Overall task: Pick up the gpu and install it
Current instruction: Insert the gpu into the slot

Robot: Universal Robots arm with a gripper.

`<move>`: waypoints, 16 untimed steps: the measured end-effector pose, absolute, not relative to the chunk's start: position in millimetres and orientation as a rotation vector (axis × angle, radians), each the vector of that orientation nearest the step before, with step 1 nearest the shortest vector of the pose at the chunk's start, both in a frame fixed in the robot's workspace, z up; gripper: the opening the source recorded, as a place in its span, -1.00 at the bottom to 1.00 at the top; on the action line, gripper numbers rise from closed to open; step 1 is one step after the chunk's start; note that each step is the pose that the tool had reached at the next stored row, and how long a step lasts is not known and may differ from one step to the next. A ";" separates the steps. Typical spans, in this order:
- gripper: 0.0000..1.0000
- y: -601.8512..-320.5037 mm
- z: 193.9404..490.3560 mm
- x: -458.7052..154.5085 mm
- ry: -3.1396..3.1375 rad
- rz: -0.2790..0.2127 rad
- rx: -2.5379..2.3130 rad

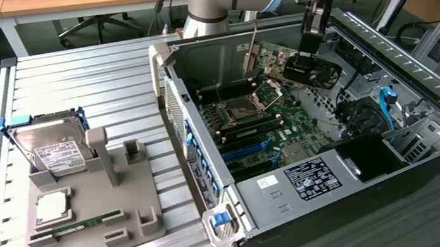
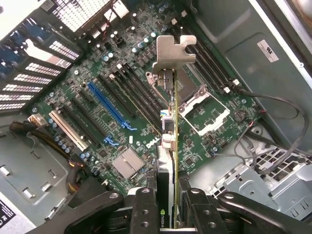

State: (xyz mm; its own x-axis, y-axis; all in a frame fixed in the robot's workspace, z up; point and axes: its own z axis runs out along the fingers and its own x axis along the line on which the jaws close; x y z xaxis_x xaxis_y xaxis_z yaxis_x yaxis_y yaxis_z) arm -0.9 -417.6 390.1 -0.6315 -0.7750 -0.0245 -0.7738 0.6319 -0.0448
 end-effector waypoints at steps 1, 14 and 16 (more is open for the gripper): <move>-0.45 -417.6 390.1 -0.9 2.794 -0.046 -1.342; -0.45 -417.6 389.8 -0.9 2.737 -0.044 -1.453; -0.45 -417.6 389.8 -0.9 2.729 -0.044 -1.468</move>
